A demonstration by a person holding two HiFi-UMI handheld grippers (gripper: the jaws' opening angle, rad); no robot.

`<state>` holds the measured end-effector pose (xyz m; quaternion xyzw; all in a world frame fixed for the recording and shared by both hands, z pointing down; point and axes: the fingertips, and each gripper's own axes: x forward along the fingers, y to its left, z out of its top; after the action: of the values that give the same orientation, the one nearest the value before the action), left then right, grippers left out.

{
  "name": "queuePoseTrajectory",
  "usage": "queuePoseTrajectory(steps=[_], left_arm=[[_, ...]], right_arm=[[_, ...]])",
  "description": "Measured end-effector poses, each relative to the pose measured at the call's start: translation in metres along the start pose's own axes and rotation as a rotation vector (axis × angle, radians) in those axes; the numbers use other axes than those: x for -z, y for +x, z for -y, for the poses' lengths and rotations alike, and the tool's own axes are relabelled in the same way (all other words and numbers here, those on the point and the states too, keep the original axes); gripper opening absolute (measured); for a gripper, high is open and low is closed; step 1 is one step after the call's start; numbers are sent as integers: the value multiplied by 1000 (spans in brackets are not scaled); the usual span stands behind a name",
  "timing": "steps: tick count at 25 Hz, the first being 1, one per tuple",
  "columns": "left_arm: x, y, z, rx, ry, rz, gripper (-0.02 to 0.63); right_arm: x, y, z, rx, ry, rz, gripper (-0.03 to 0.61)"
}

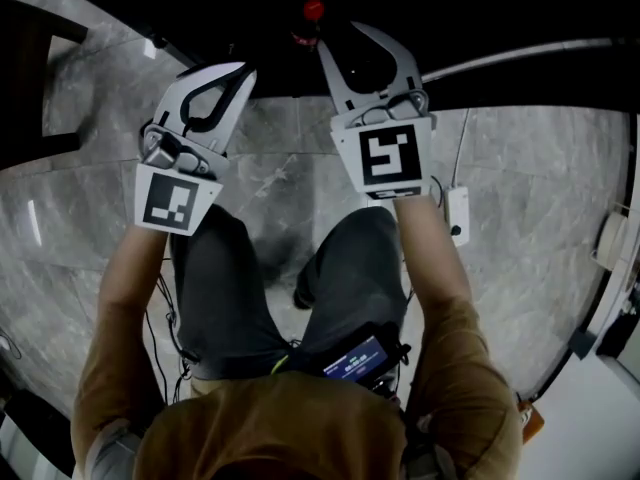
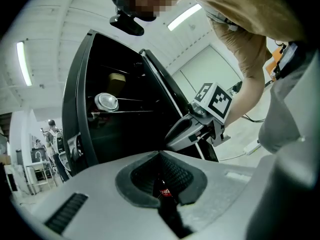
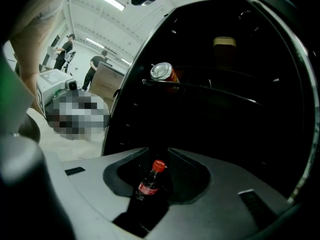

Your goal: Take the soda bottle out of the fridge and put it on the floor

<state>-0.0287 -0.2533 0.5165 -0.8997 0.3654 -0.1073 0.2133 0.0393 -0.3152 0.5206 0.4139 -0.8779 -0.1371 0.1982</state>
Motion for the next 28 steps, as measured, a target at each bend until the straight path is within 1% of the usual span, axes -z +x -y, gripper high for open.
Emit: queuePoseTrajectory(steps=[3, 7, 10, 15, 19, 23, 28], left_arm=[[19, 3, 6, -11, -20, 6, -5], [39, 7, 14, -15, -1, 6, -5], [45, 8, 21, -17, 13, 23, -5], [56, 4, 28, -35, -10, 22, -5], [62, 6, 27, -18, 16, 26, -5], [73, 4, 24, -23, 1, 27, -5], [83, 2, 30, -14, -2, 33, -5]], right_arm=[[15, 8, -5, -3, 5, 9, 114], [33, 18, -12, 11, 24, 14, 135], [44, 22, -20, 26, 17, 24, 150], [61, 26, -31, 27, 13, 23, 156], [73, 36, -30, 45, 10, 25, 160], [85, 51, -32, 58, 54, 18, 186], [97, 61, -33, 71, 115, 15, 213]])
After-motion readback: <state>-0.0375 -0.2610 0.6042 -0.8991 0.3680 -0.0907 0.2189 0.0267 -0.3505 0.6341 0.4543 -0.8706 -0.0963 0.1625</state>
